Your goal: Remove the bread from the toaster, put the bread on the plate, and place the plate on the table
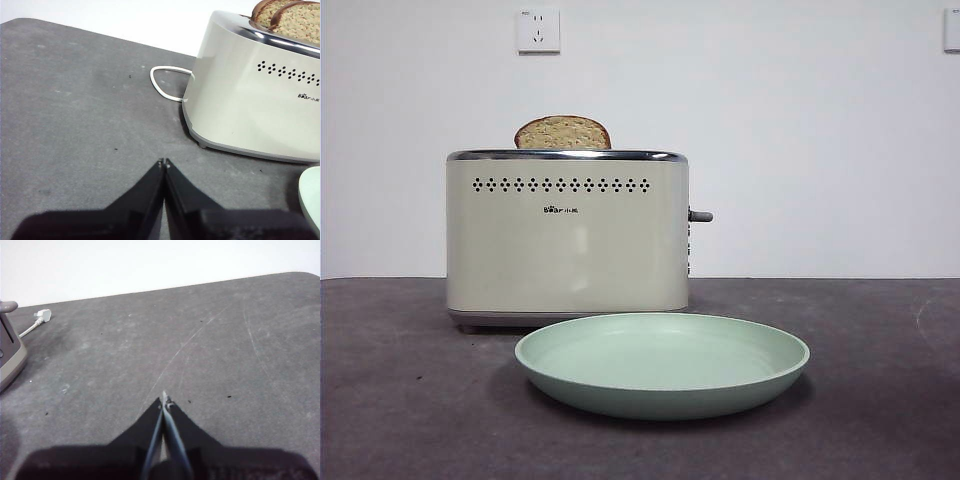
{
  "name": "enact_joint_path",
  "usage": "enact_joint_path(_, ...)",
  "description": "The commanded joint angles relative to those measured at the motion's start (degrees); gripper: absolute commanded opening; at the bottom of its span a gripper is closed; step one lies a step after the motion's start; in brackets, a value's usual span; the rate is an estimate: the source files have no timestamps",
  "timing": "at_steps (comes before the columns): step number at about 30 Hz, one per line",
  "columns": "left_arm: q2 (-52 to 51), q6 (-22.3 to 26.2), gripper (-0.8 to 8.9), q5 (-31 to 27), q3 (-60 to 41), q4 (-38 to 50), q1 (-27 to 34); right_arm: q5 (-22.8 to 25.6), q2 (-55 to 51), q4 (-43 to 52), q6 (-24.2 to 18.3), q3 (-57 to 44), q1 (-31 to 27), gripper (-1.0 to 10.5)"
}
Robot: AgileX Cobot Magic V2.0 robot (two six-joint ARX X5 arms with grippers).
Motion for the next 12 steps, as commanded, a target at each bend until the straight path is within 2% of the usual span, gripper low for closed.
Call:
enact_joint_path(1,-0.15,0.2,-0.04,-0.31,-0.79,0.96,0.13,-0.17,-0.11,-0.2,1.16,-0.63,0.09,0.0)
enact_joint_path(4,-0.15,0.04,-0.04,-0.04,-0.79,1.73,0.13,-0.15,-0.11,-0.2,5.46,-0.63,0.09,0.0)
enact_joint_path(8,-0.15,0.02,-0.04,0.0,-0.79,2.25,0.13,-0.15,-0.11,-0.2,14.51,-0.63,0.09,0.0)
enact_joint_path(11,-0.15,-0.98,-0.05,1.11,-0.76,2.49,0.11,-0.57,-0.11,-0.22,17.75,-0.61,0.09,0.0)
enact_joint_path(12,-0.15,-1.77,-0.05,2.25,-0.7,2.54,0.13,-2.1,-0.11,-0.2,18.34,-0.5,0.09,0.0)
